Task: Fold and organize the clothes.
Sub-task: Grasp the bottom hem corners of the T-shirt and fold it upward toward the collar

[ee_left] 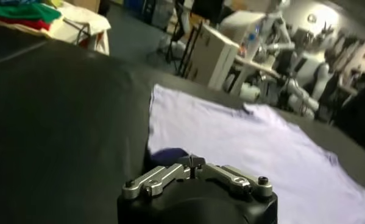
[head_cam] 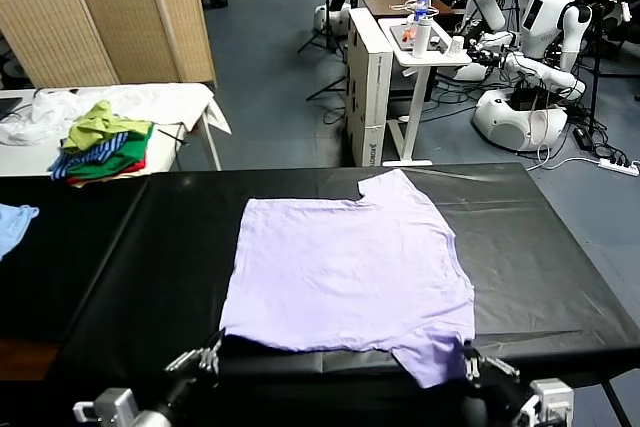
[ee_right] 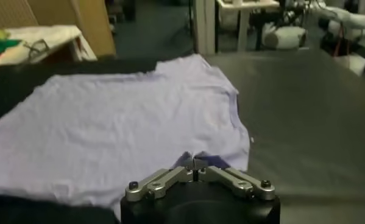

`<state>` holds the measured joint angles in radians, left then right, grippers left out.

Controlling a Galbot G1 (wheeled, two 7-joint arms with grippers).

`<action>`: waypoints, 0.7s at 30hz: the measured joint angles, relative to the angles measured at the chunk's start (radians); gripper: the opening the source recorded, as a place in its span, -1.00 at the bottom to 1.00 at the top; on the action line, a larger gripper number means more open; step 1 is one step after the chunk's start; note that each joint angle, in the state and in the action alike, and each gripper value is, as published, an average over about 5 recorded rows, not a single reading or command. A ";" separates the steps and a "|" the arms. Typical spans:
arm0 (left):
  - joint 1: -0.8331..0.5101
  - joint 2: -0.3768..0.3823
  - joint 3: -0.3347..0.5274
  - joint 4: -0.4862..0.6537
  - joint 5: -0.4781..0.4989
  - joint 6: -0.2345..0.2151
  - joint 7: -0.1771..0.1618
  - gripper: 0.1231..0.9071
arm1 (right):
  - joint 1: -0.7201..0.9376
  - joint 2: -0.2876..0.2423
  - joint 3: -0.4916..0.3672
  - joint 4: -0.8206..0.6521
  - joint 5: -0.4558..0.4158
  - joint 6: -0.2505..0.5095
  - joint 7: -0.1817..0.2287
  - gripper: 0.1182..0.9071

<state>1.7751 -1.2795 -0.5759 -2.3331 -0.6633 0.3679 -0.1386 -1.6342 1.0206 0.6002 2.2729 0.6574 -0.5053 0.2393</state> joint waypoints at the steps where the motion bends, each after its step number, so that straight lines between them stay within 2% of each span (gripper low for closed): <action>1: -0.016 -0.003 0.001 0.010 0.005 -0.002 0.000 -0.94 | 0.021 -0.001 -0.010 -0.018 -0.001 0.001 0.002 -0.94; 11: -0.132 -0.010 0.019 0.119 0.074 -0.018 0.002 -0.94 | 0.216 -0.007 -0.094 -0.166 0.000 0.003 0.022 -0.94; 21: -0.212 0.025 0.057 0.197 0.101 -0.016 0.005 -0.94 | 0.330 -0.005 -0.147 -0.242 0.003 -0.008 0.026 -0.94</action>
<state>1.5629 -1.2544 -0.5191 -2.1363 -0.5624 0.3515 -0.1338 -1.3040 1.0154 0.4532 2.0311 0.6605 -0.5131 0.2656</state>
